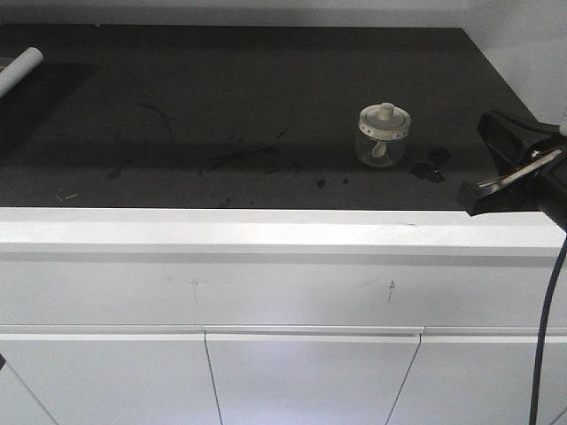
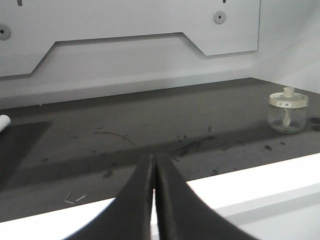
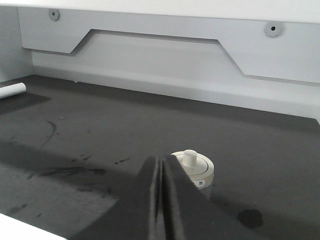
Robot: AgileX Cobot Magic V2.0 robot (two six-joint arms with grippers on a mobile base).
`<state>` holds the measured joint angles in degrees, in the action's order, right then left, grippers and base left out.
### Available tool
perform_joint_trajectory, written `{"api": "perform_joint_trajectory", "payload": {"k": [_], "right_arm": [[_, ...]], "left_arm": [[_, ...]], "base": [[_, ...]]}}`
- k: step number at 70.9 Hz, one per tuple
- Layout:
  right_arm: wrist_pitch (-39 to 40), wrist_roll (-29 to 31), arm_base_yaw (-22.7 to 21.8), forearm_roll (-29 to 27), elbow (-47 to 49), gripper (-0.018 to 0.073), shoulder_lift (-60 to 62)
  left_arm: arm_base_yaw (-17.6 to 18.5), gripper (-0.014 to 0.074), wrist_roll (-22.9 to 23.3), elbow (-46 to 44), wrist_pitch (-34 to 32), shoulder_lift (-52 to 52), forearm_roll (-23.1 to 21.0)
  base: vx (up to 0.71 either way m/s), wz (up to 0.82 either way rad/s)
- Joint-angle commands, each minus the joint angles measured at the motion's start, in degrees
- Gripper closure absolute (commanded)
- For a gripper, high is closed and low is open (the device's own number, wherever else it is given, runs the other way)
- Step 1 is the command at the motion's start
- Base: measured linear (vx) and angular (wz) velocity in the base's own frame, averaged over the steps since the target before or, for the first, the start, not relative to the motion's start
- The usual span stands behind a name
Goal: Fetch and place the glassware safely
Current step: 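Release the sash and move the right gripper toward the glass jar, then open the right gripper around the white jar lid and close it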
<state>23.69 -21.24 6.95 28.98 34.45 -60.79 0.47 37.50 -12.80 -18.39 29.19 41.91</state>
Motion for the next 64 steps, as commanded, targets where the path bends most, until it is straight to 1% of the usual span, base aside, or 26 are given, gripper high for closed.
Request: {"api": "perform_joint_trajectory", "payload": {"k": [1,5,13,16,24,31,35,41,51,64], "right_arm": [[3.0,-0.1,0.1,0.0,1.5,0.0558,1.0],[2.8,-0.1,0.2,0.0,1.5,0.0541,1.0],[2.8,-0.1,0.2,0.2,1.5,0.0447,0.8],[2.8,-0.1,0.2,0.2,1.5,0.0396,0.4],[3.2,-0.1,0.2,0.2,1.5,0.0204,-1.0],[4.3,-0.1,0.2,-0.1,1.7,0.0062,-3.0],[4.6,-0.1,0.2,-0.5,2.3,0.0015,-4.7],[4.5,-0.1,0.2,-1.2,3.8,-0.0009,-7.7],[4.5,-0.1,0.1,-3.0,8.7,0.0001,-14.3],[5.1,-0.1,0.1,-3.1,17.5,0.0008,-24.6]], "left_arm": [[0.4,0.0603,0.6,-1.5,-2.4,0.2,-1.1],[0.4,0.0603,0.6,-1.5,-2.4,0.2,-1.1],[0.4,0.0603,0.6,-1.5,-2.4,0.2,-1.1],[0.4,0.0603,0.6,-1.5,-2.4,0.2,-1.1],[0.4,0.0603,0.6,-1.5,-2.4,0.2,-1.1],[0.4,0.0603,0.6,-1.5,-2.4,0.2,-1.1],[0.4,0.0603,0.6,-1.5,-2.4,0.2,-1.1],[0.4,0.0603,0.6,-1.5,-2.4,0.2,-1.1],[0.4,0.0603,0.6,-1.5,-2.4,0.2,-1.1],[0.4,0.0603,0.6,-1.5,-2.4,0.2,-1.1]], "base": [[0.00,0.00],[0.00,0.00],[0.00,0.00],[0.00,0.00],[0.00,0.00],[0.00,0.00],[0.00,0.00],[0.00,0.00],[0.00,0.00],[0.00,0.00]]}}
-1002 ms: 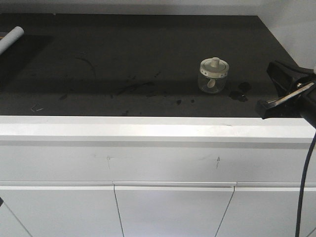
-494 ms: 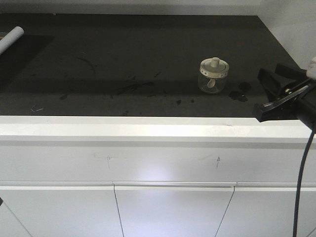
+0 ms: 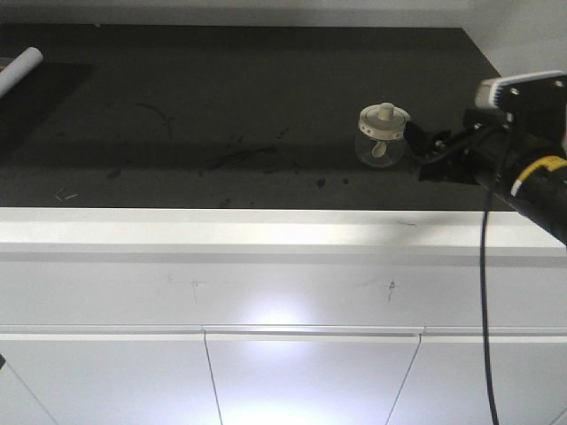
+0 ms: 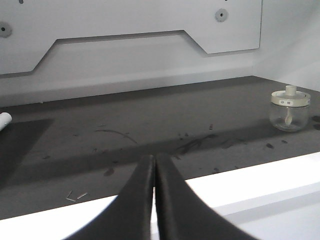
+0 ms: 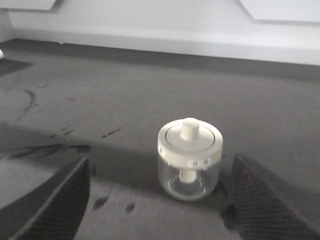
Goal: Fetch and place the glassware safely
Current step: 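Open the right gripper around the white jar lid and close it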
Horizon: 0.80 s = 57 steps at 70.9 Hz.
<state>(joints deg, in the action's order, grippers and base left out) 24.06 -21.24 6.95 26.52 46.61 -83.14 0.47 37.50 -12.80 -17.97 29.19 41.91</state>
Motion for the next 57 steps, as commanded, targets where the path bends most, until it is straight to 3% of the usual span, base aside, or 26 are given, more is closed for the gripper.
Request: {"api": "perform_joint_trajectory", "payload": {"k": [1,35,57], "right_arm": [[4.9,-0.1,0.1,-0.6,6.0,0.0008,-3.5],[7.6,-0.1,0.1,-0.6,29.0,0.0008,-24.9],[7.6,-0.1,0.1,-1.7,37.2,0.0008,-32.7]], "left_arm": [[0.4,0.0603,0.6,-1.5,-2.8,0.2,-1.1],[0.4,0.0603,0.6,-1.5,-2.8,0.2,-1.1],[0.4,0.0603,0.6,-1.5,-2.8,0.2,-1.1]], "base": [[0.00,0.00],[0.00,0.00],[0.00,0.00]]}}
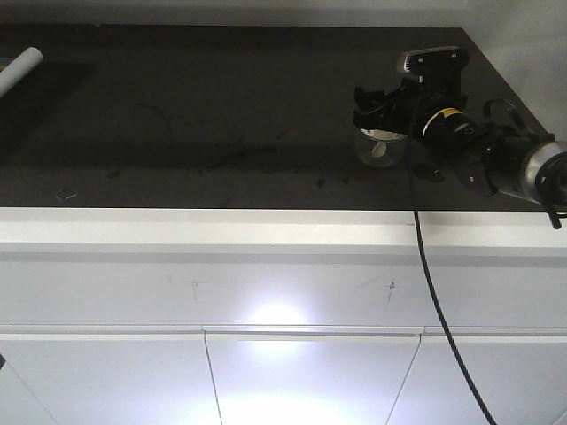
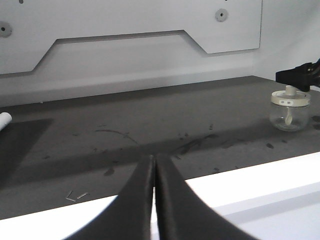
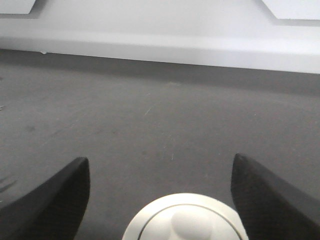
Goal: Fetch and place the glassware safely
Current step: 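Open the right gripper around the white jar lid and close it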
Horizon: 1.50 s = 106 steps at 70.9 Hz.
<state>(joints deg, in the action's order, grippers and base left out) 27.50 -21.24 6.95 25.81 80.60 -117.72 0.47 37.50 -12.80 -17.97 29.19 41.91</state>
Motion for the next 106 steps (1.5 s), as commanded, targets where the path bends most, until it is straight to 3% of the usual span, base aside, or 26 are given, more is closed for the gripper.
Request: {"api": "perform_joint_trajectory", "payload": {"k": [1,13,38,53,66,94,106], "right_arm": [[4.1,-0.1,0.1,-1.3,3.6,0.0008,1.7],[4.2,0.8,0.1,-3.8,5.0,0.0008,-0.9],[4.2,1.0,0.1,-3.9,5.0,0.0040,-2.2],[2.2,1.0,0.1,-3.8,5.0,0.0256,-2.2],[2.1,1.0,0.1,-3.8,5.0,0.0574,-2.2],[1.6,0.5,0.2,-0.9,4.8,0.0567,1.2],[-3.1,-4.9,0.2,3.8,4.6,0.0566,6.4]], "left_arm": [[0.4,0.0603,0.6,-1.5,-2.8,0.2,-1.1],[0.4,0.0603,0.6,-1.5,-2.8,0.2,-1.1],[0.4,0.0603,0.6,-1.5,-2.8,0.2,-1.1],[0.4,0.0603,0.6,-1.5,-2.8,0.2,-1.1],[0.4,0.0603,0.6,-1.5,-2.8,0.2,-1.1],[0.4,0.0603,0.6,-1.5,-2.8,0.2,-1.1],[0.4,0.0603,0.6,-1.5,-2.8,0.2,-1.1]], "base": [[0.00,0.00],[0.00,0.00],[0.00,0.00],[0.00,0.00],[0.00,0.00],[0.00,0.00],[0.00,0.00]]}}
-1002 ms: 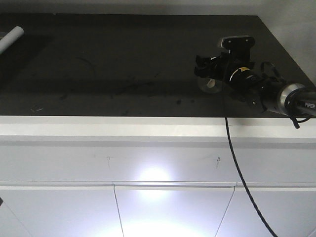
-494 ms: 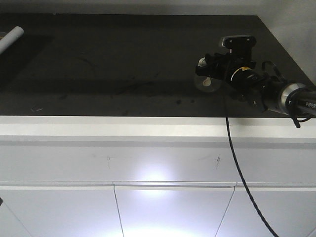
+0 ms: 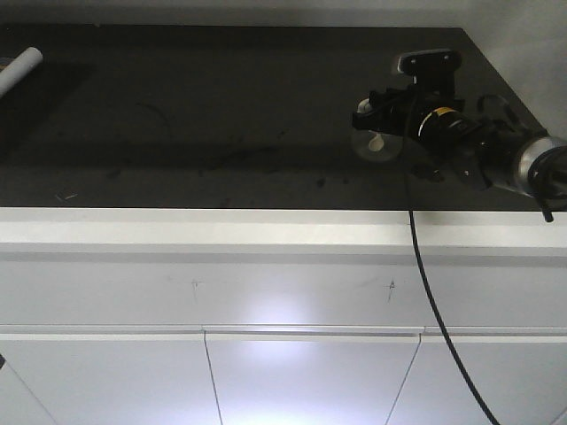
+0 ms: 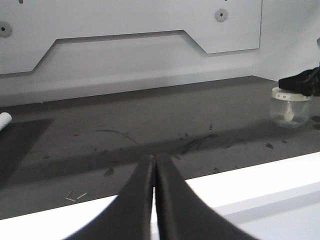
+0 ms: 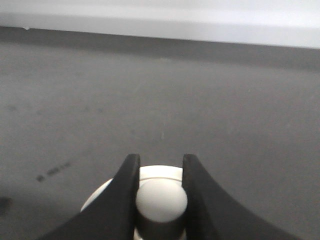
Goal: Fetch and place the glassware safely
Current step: 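Open the right gripper around the white jar lid and close it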
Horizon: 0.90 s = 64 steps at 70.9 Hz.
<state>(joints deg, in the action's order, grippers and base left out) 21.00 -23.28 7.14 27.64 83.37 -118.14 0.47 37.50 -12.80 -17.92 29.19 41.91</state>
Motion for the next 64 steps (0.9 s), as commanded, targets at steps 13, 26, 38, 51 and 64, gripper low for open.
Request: {"api": "perform_joint_trajectory", "payload": {"k": [13,26,38,51,64], "right_arm": [[5.0,-9.3,0.0,9.5,-3.0,0.0564,13.6],[10.7,-10.9,0.0,12.5,-14.5,0.0563,21.5],[13.8,-11.6,0.0,13.8,-23.8,0.0563,29.0],[15.6,-12.7,1.1,14.1,-30.3,0.0563,35.5],[12.5,-13.0,8.3,16.5,-31.5,0.0563,39.3]], "left_arm": [[0.4,0.0603,0.6,-1.5,-2.9,0.2,-1.1],[0.4,0.0603,0.6,-1.5,-2.9,0.2,-1.1],[0.4,0.0603,0.6,-1.5,-2.9,0.2,-1.1],[0.4,0.0603,0.6,-1.5,-2.9,0.2,-1.1],[0.4,0.0603,0.6,-1.5,-2.8,0.2,-1.1]], "base": [[0.00,0.00],[0.00,0.00],[0.00,0.00],[0.00,0.00],[0.00,0.00]]}}
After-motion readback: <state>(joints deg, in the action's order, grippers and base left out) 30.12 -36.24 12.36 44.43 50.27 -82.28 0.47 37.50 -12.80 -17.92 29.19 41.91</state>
